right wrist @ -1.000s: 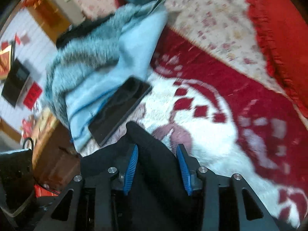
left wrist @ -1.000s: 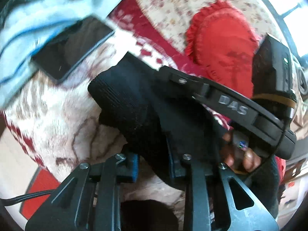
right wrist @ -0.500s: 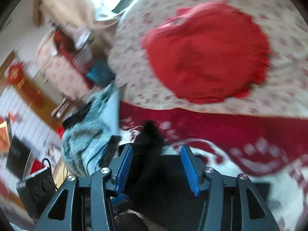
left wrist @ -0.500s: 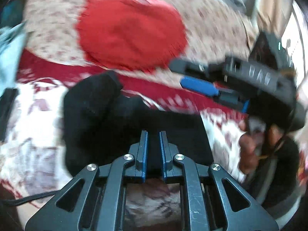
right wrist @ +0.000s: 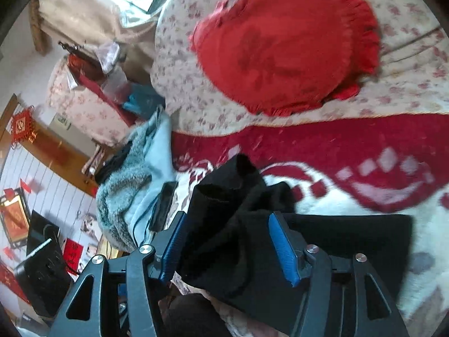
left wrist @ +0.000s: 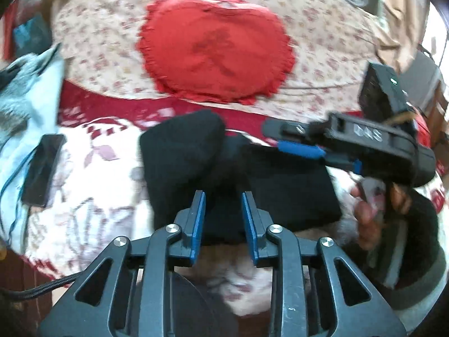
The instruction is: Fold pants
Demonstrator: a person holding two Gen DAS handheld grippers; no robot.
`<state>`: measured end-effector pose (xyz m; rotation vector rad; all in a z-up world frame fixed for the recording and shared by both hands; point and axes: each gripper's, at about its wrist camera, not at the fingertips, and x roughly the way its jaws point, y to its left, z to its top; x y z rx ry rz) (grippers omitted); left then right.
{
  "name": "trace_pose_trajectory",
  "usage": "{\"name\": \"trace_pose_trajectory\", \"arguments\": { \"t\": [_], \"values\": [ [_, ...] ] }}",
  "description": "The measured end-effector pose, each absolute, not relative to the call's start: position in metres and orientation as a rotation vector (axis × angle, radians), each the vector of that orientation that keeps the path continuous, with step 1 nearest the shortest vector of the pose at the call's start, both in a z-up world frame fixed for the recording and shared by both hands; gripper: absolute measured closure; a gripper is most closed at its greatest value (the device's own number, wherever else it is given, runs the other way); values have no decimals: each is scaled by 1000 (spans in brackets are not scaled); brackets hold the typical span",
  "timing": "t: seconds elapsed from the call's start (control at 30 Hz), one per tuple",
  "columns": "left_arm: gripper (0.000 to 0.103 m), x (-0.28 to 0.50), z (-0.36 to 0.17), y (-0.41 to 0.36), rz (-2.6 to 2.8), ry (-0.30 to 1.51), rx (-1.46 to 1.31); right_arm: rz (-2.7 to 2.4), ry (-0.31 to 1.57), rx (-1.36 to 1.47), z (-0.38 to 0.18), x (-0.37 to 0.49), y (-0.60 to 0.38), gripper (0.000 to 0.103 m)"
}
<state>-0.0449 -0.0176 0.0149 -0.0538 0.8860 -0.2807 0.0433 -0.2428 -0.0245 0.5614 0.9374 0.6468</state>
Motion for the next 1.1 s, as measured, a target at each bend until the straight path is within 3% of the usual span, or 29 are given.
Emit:
{"name": "trace_pose_trajectory", "arguments": {
  "t": [0.27, 0.4, 1.1],
  "values": [
    [77, -27, -23, 23, -141, 966, -130, 732, 1022, 536, -34, 43, -193, 44],
    [65, -24, -33, 22, -142, 990, -124, 693, 1079, 575, -53, 51, -180, 41],
    [59, -23, -55, -1, -221, 1062, -102, 562, 1096, 677, -61, 62, -175, 34]
  ]
}}
